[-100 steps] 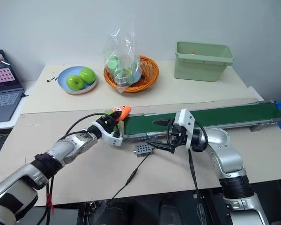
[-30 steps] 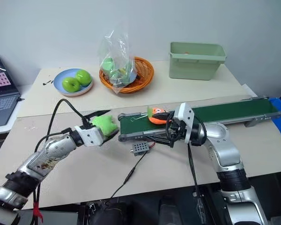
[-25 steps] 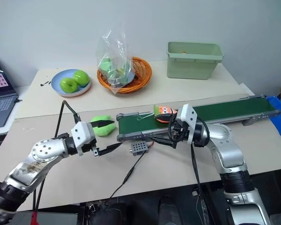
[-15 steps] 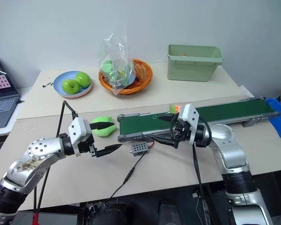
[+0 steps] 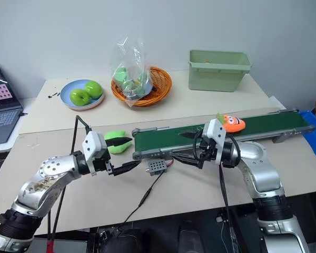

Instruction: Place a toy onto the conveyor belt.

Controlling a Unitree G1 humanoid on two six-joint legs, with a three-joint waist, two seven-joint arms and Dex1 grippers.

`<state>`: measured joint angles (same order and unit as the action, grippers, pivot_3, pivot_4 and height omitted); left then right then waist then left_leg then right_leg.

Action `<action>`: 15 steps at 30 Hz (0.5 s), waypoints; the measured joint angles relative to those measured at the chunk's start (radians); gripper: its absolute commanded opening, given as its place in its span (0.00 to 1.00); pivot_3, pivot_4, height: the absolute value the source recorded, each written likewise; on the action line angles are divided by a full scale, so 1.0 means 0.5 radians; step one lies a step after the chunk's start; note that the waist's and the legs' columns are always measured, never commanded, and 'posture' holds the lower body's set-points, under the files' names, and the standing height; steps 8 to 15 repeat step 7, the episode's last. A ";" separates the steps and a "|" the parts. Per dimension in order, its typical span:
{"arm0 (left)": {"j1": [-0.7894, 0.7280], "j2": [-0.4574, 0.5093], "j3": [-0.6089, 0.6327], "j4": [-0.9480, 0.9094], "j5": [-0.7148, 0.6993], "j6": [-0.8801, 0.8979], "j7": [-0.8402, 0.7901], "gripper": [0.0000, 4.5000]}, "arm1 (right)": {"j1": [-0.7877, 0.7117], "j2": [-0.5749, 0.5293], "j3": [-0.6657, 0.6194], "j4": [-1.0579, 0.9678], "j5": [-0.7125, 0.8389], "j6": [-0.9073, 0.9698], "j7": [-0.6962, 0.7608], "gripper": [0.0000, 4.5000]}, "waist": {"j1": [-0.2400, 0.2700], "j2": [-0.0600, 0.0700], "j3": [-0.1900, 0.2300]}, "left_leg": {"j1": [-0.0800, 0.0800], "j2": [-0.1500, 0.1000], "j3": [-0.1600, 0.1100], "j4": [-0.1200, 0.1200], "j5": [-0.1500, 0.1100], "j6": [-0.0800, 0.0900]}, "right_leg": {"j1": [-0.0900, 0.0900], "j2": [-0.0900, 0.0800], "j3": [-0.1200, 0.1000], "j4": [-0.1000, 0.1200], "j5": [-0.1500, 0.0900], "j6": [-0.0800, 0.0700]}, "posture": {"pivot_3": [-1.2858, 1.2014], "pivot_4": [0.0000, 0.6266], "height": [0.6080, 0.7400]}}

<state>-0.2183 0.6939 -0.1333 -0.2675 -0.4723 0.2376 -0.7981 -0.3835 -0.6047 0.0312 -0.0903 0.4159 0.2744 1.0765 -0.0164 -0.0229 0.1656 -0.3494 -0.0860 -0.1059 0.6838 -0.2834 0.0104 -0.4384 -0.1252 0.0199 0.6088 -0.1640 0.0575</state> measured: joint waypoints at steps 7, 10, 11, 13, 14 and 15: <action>-0.015 -0.143 0.079 0.018 0.033 0.017 0.082 1.00 | -0.001 0.000 0.000 0.000 0.000 0.000 0.005 1.00 | 0.003 0.000 0.000 | 0.000 0.000 0.000 0.000 0.000 0.000 | 0.000 0.000 0.000 0.000 0.000 0.000 | 0.52 0.24 1.00; -0.015 -0.143 0.079 0.018 0.033 0.017 0.082 1.00 | -0.001 0.000 0.000 0.000 0.000 0.000 0.005 1.00 | 0.003 0.000 0.000 | 0.000 0.000 0.000 0.000 0.000 0.000 | 0.000 0.000 0.000 0.000 0.000 0.000 | 0.52 0.24 1.00; -0.015 -0.143 0.079 0.018 0.033 0.017 0.082 1.00 | -0.001 0.000 0.000 0.000 0.000 0.000 0.005 1.00 | 0.003 0.000 0.000 | 0.000 0.000 0.000 0.000 0.000 0.000 | 0.000 0.000 0.000 0.000 0.000 0.000 | 0.52 0.24 1.00; -0.015 -0.143 0.079 0.018 0.033 0.017 0.082 1.00 | -0.001 0.000 0.000 0.000 0.000 0.000 0.005 1.00 | 0.003 0.000 0.000 | 0.000 0.000 0.000 0.000 0.000 0.000 | 0.000 0.000 0.000 0.000 0.000 0.000 | 0.52 0.24 1.00; -0.015 -0.143 0.079 0.018 0.033 0.017 0.082 1.00 | -0.001 0.000 0.000 0.000 0.000 0.000 0.005 1.00 | 0.003 0.000 0.000 | 0.000 0.000 0.000 0.000 0.000 0.000 | 0.000 0.000 0.000 0.000 0.000 0.000 | 0.52 0.24 1.00; -0.015 -0.143 0.079 0.018 0.033 0.017 0.082 1.00 | -0.001 0.000 0.000 0.000 0.000 0.000 0.005 1.00 | 0.003 0.000 0.000 | 0.000 0.000 0.000 0.000 0.000 0.000 | 0.000 0.000 0.000 0.000 0.000 0.000 | 0.52 0.24 1.00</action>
